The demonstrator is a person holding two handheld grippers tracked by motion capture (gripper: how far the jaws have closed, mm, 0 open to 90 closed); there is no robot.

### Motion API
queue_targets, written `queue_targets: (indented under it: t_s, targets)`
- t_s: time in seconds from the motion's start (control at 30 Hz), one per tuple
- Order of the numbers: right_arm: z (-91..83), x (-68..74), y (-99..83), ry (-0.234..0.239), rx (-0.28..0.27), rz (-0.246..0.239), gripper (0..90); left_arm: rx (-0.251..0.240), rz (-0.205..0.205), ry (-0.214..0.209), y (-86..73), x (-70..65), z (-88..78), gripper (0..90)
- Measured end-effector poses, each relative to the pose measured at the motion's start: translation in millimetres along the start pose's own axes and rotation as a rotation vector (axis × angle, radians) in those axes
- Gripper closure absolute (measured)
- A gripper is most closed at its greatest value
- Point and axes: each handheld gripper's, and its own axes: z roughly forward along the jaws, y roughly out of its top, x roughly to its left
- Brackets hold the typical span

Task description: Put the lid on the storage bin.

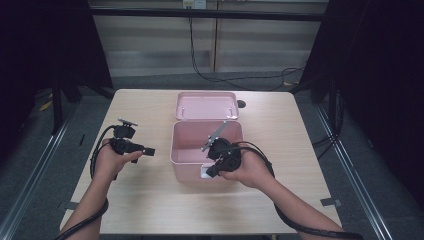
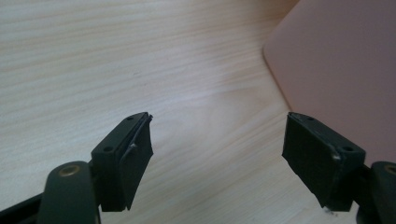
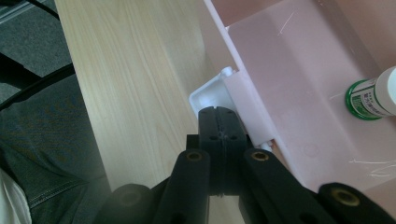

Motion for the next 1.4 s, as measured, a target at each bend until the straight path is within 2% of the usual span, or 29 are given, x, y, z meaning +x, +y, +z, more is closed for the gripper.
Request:
queue_targets:
  t_s: [0.1, 0.2, 0.33, 0.47, 0.5, 0.6, 0.67, 0.97, 1.23, 1.4]
  targets:
    - [0.1, 0.7, -0.2, -0.004, 0.000, -0.002, 90.0, 0.010, -0.008, 0.009, 8.3, -2.8, 0.3, 25.3]
    - [0.1, 1.4, 0.1, -0.006, 0.001, 0.004, 90.0, 0.014, -0.020, 0.001, 15.2, -4.9, -0.1, 25.9]
    - [0.3, 2.1, 0.4, -0.013, 0.005, -0.008, 90.0, 0.004, -0.046, 0.000, 25.6, -7.2, -3.6, 26.9]
    - [0.2, 2.1, 0.3, -0.012, 0.004, -0.003, 90.0, 0.005, -0.047, 0.000, 36.4, -8.7, -8.7, 28.6]
    - [0.4, 2.2, 0.4, -0.014, 0.005, -0.009, 90.0, 0.001, -0.062, 0.001, 38.2, -10.3, -9.0, 29.1]
    - [0.3, 3.0, 0.8, -0.017, 0.009, -0.008, 90.0, 0.006, -0.050, 0.004, 46.3, -12.7, -10.8, 29.4]
    - [0.3, 3.3, 1.0, -0.020, 0.010, -0.010, 90.0, 0.007, -0.060, 0.004, 50.5, -15.1, -10.8, 29.6]
    - [0.3, 2.0, 0.7, -0.008, 0.006, -0.007, 90.0, 0.019, -0.055, 0.004, 71.9, -25.0, -10.2, 30.8]
    - [0.3, 1.3, 0.6, -0.005, 0.005, -0.012, 90.0, -0.005, -0.063, 0.016, 89.5, -31.5, -13.0, 31.6]
    - [0.2, 0.8, 0.7, -0.003, 0.005, -0.014, 90.0, -0.014, -0.049, 0.024, 100.3, -35.6, -13.6, 32.1]
